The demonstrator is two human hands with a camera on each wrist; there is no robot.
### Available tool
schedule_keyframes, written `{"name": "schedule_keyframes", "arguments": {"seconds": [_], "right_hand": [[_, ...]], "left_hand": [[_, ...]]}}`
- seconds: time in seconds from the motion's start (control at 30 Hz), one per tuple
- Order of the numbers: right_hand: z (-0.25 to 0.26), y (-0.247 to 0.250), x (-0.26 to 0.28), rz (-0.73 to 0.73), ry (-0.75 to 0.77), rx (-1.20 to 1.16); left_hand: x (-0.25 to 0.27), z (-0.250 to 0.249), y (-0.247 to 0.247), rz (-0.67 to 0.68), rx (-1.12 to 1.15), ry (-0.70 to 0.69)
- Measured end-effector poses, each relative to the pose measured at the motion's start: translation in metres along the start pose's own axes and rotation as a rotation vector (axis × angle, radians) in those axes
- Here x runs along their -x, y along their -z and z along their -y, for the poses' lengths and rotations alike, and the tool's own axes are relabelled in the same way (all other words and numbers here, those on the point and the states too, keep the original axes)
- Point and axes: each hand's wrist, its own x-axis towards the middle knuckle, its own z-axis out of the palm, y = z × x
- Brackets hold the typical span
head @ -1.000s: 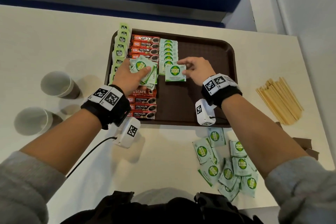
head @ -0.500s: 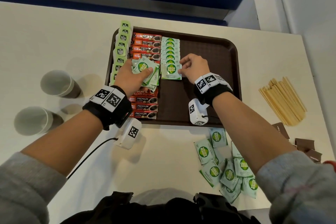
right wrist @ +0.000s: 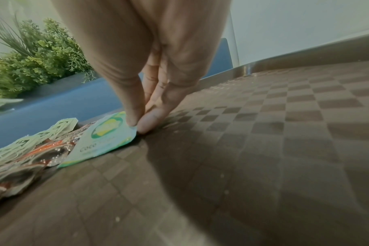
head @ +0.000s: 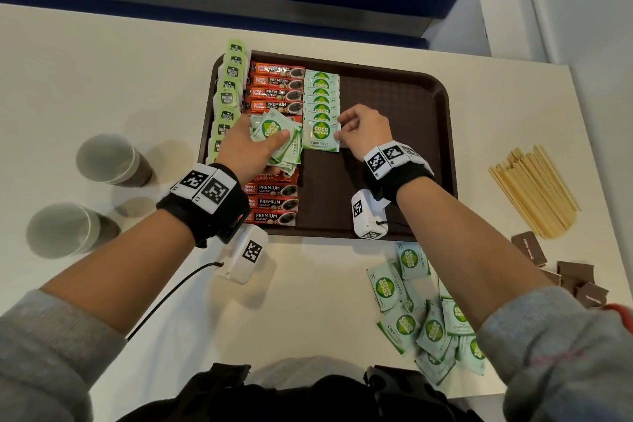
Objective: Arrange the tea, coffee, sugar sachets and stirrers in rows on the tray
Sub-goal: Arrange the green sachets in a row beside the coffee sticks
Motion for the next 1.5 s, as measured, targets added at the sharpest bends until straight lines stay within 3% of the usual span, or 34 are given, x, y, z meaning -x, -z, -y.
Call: {"name": "schedule_keyframes", "arguments": {"seconds": [0.43, 0.6, 0.83, 1.0, 1.27, 1.5], "right_hand": [[0.000, 0.001, 0.001, -0.024, 0.016, 0.008], [0.011, 0.008, 0.010, -0.091, 0.142, 0.039], [0.039, 0.007, 0.025, 0.226, 0.269, -0.039], [0.044, 0.010, 0.028, 0.290, 0.254, -0.097], [0.046, 0.015, 0.031, 0.280, 0.198, -0.212], [0.031, 0.020, 0.027, 0.147, 0.181, -0.229]], "left_hand": [[-0.001, 0.004, -0.004, 0.019, 0.003, -0.014], [-0.001, 0.005, -0.005, 0.034, -0.019, -0.031], [0.009, -0.001, -0.005, 0.075, -0.054, -0.099], [0.013, 0.000, -0.005, 0.109, -0.014, -0.107], [0.015, 0.000, -0.002, 0.144, -0.018, -0.084], [0.010, 0.005, 0.004, 0.040, -0.055, -0.095]]}}
